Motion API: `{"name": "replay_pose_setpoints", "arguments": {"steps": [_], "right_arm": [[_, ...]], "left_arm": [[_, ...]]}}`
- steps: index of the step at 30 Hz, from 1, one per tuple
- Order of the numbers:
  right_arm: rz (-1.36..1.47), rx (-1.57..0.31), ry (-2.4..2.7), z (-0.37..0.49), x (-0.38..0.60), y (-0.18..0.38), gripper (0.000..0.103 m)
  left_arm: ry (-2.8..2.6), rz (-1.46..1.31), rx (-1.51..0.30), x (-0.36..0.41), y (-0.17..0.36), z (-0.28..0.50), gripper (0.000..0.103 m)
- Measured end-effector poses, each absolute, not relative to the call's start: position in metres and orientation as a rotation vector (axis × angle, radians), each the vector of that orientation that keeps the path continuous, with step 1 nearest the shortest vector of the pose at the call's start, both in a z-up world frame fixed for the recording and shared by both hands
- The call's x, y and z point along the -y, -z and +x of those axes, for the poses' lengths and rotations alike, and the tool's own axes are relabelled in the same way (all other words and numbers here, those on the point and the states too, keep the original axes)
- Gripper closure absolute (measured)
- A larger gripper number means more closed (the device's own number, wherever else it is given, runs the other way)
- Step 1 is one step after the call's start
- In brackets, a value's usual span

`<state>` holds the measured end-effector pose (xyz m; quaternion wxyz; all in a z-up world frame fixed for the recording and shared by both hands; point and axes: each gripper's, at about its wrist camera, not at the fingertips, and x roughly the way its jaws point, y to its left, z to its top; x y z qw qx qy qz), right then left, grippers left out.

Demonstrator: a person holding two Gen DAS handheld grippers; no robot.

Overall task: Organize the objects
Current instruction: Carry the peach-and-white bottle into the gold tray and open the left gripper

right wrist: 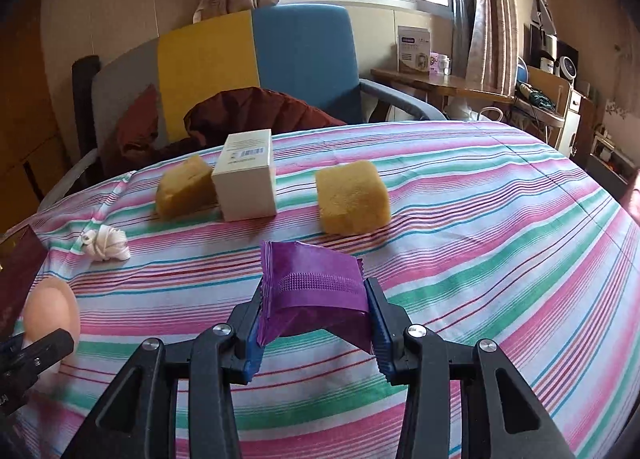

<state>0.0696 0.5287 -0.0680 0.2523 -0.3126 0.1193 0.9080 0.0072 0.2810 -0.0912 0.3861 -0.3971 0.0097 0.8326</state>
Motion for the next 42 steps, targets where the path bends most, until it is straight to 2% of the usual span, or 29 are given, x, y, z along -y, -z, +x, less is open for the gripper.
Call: {"name": "replay_pose_setpoints", "arguments": {"steps": [9,13,20,24,32,42], "right_arm": [[-0.845,-0.128,-2.558,0.074,-0.477,0.064,0.058],[-0.869,-0.046,-2.572,0.070,-0.465,0.066,0.058],[-0.880,-0.040,-2.564,0.070,-0.465,0.068,0.058],[-0.889,-0.030,-2.555,0.068,-0.464,0.068,0.058],[-0.913,0.025,-2.545,0.062,-0.458,0.071,0.058],[-0.948,0.071,-2.527,0.057,-0.453,0.075,0.058]], "left_arm": [[-2.082,-1.004,-0.068,-0.262,0.087,0.030,0.056],[-2.075,-0.994,-0.010,-0.234,0.078,0.039,0.056],[-2.146,-0.923,0.074,-0.186,0.050,0.039,0.056],[-2.212,-0.923,0.153,-0.156,0.042,0.027,0.056],[-2.340,-1.053,0.463,-0.076,0.041,-0.027,0.056],[-2.431,-1.267,0.660,-0.002,0.064,-0.087,0.056]]}}
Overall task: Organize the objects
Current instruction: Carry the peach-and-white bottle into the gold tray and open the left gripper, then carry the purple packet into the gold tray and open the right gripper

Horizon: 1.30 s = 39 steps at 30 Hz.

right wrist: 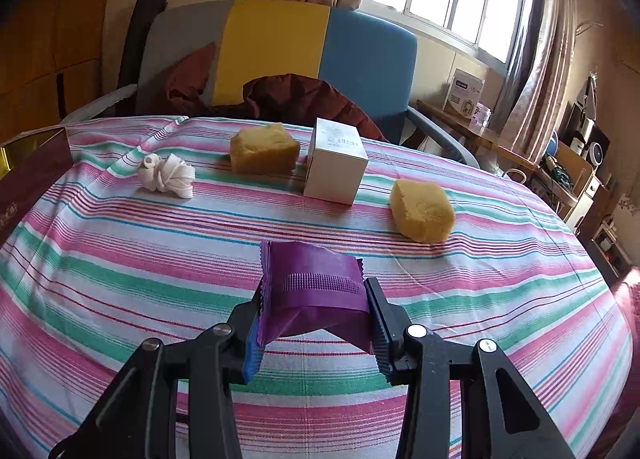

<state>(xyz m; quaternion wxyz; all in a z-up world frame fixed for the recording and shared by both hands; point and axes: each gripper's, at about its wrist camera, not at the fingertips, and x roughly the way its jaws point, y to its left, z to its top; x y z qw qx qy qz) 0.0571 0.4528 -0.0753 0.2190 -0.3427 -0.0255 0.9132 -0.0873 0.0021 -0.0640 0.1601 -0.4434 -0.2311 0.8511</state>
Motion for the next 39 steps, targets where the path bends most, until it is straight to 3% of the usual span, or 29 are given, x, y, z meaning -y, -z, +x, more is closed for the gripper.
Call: {"name": "replay_pose_setpoints", "arguments": {"steps": [11,20,26,33,36,39], "right_arm": [[-0.965,0.099,-2.516,0.055,-0.449,0.077,0.058],[-0.963,0.102,-2.514,0.053,-0.449,0.078,0.058],[-0.969,0.116,-2.519,0.053,-0.446,0.076,0.058],[-0.885,0.212,-2.616,0.061,-0.413,0.046,0.058],[-0.829,0.199,-2.690,0.061,-0.391,0.025,0.058],[-0.783,0.201,-2.791,0.059,-0.364,0.003,0.058]], "left_arm": [[-2.495,-1.374,0.743,0.026,0.077,-0.114,0.046],[-2.510,-1.286,0.829,0.036,0.075,-0.090,0.046],[-2.522,-1.223,0.742,0.029,0.063,-0.077,0.046],[-2.581,-1.272,0.434,0.010,0.050,-0.094,0.059],[-2.584,-1.314,0.401,0.011,0.051,-0.112,0.068],[-2.558,-1.382,0.394,0.014,0.050,-0.130,0.068]]}}
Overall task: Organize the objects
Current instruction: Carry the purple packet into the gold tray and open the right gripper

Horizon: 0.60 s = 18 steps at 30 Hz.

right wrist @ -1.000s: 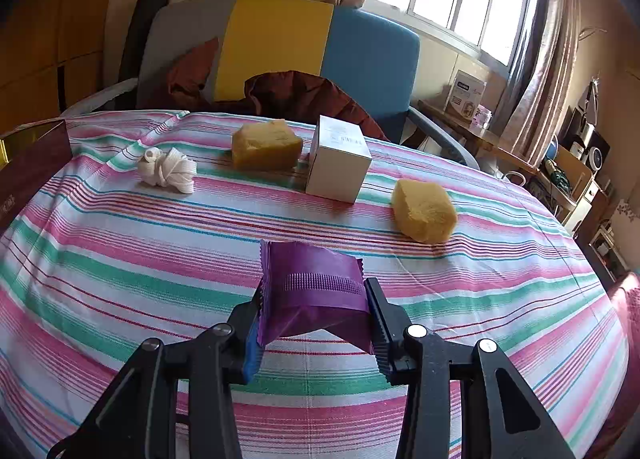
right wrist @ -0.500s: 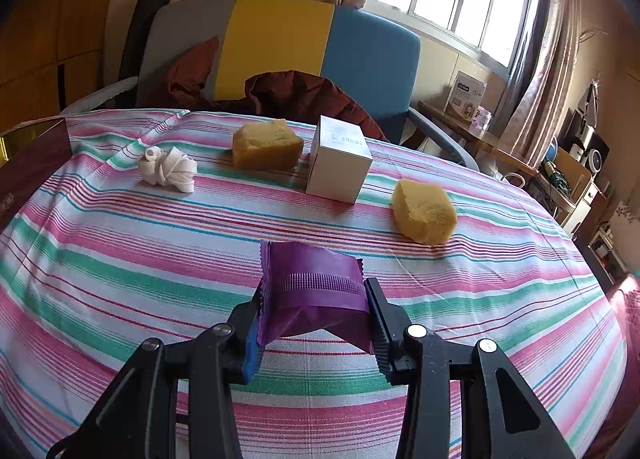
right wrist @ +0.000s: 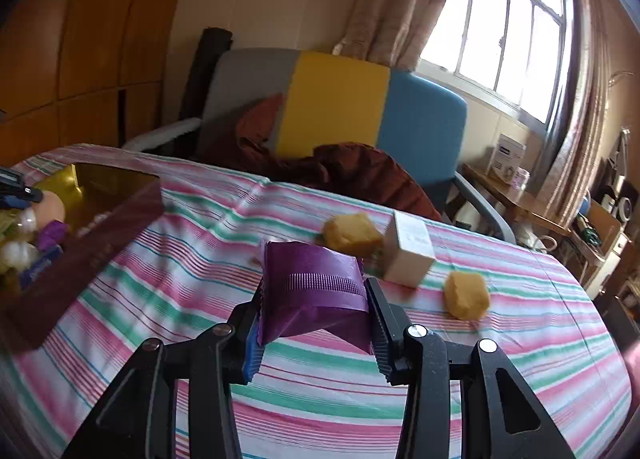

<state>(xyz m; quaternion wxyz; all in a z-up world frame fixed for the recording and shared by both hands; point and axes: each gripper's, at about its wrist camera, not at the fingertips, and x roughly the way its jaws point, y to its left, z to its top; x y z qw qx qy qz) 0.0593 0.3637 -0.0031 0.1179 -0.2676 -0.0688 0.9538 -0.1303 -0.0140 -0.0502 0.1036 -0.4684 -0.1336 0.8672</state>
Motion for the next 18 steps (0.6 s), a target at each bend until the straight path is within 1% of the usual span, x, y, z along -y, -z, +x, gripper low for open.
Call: {"name": "replay_pose_setpoints", "arguments": {"steps": [2,4,5,8,10,14,18], "right_arm": [[-0.762,0.179,-2.878,0.057,-0.343,-0.011,0.058],[-0.755,0.160,-2.963,0.054,-0.322,-0.022,0.058],[-0.759,0.149,-3.006,0.053,-0.311,-0.026,0.058],[-0.824,0.097,-3.116,0.047,-0.281,-0.030,0.058],[-0.911,0.041,-3.170,0.040,-0.264,-0.027,0.058],[-1.088,-0.068,-3.222,0.027,-0.238,-0.014,0.058],[-1.221,-0.045,-3.249,0.015,-0.208,-0.001,0.058]], "left_arm": [[-2.550,-1.342,0.453,0.021,0.044,-0.129,0.068],[-2.572,-1.304,0.496,0.028,0.039,-0.121,0.055],[-2.590,-1.288,0.519,0.032,0.038,-0.114,0.054],[-2.592,-1.246,0.626,0.047,0.038,-0.091,0.053],[-2.598,-1.216,0.715,0.058,0.042,-0.075,0.049],[-2.639,-1.181,0.862,0.079,0.046,-0.051,0.046],[-2.652,-1.152,0.932,0.089,0.037,-0.050,0.046]]}}
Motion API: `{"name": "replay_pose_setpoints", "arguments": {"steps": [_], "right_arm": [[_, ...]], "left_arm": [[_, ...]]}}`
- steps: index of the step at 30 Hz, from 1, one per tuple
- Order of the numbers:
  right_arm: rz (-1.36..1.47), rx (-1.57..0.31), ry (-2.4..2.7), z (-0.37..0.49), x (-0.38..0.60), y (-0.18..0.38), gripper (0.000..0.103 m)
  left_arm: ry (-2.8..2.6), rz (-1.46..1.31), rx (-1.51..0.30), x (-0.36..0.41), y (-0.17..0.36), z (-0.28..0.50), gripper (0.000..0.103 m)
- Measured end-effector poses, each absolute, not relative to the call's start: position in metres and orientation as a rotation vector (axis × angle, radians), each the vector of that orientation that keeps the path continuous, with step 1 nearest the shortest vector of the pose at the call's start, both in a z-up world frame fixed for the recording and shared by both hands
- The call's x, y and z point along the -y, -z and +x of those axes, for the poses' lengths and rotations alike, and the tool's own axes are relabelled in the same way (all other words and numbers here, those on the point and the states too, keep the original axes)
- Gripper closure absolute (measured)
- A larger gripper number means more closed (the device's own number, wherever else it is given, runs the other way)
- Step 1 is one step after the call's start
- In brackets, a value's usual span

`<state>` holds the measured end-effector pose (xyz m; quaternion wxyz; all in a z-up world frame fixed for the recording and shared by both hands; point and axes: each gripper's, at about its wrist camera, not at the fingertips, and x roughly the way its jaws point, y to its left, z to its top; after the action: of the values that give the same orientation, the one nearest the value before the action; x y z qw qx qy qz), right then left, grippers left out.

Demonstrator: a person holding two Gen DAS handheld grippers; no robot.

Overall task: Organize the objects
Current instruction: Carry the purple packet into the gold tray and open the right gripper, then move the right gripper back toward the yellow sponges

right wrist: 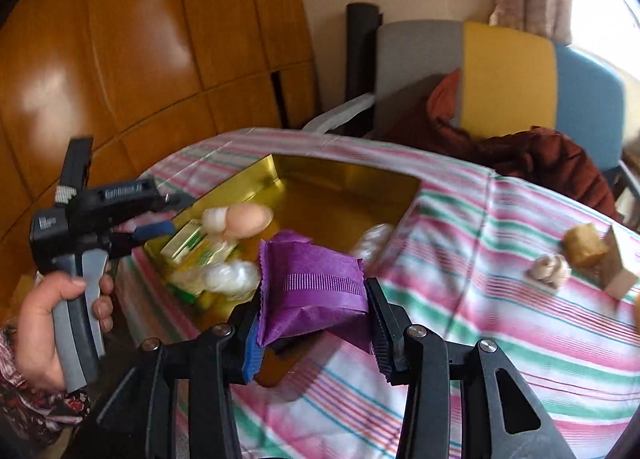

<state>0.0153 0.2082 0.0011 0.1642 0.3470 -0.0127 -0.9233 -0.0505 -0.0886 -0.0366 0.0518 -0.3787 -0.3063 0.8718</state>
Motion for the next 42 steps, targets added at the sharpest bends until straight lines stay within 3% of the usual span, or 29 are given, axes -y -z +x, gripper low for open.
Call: {"name": "replay_pose_setpoints", "arguments": {"steps": [11,20,32,33,36,42], "right_arm": [[1.097,0.021,2.454,-0.009,-0.147,0.030,0.058],[1.146,0.083,2.404,-0.009,-0.138,0.044,0.045],[1.138,0.294,2.359,-0.006,-0.157,0.041,0.042],[1.149,0.311,2.321,-0.008,-0.155,0.042,0.041],[1.156,0.314,2.278,-0.012,-0.144,0.045,0.026],[1.091,0.419,2.292,-0.010,-0.157,0.037,0.026]], "left_arm": [[-2.691,-1.079,0.938,0.093,0.020,-0.046,0.046],[-2.676,-1.097,0.933,0.087,0.022,-0.047,0.046],[-2.677,-1.081,0.907,0.078,0.020,-0.041,0.046],[-2.679,-1.083,0.904,0.078,0.020,-0.041,0.046],[-2.678,-1.077,0.910,0.078,0.019,-0.041,0.046],[-2.687,-1.080,0.908,0.078,0.020,-0.039,0.046]]}}
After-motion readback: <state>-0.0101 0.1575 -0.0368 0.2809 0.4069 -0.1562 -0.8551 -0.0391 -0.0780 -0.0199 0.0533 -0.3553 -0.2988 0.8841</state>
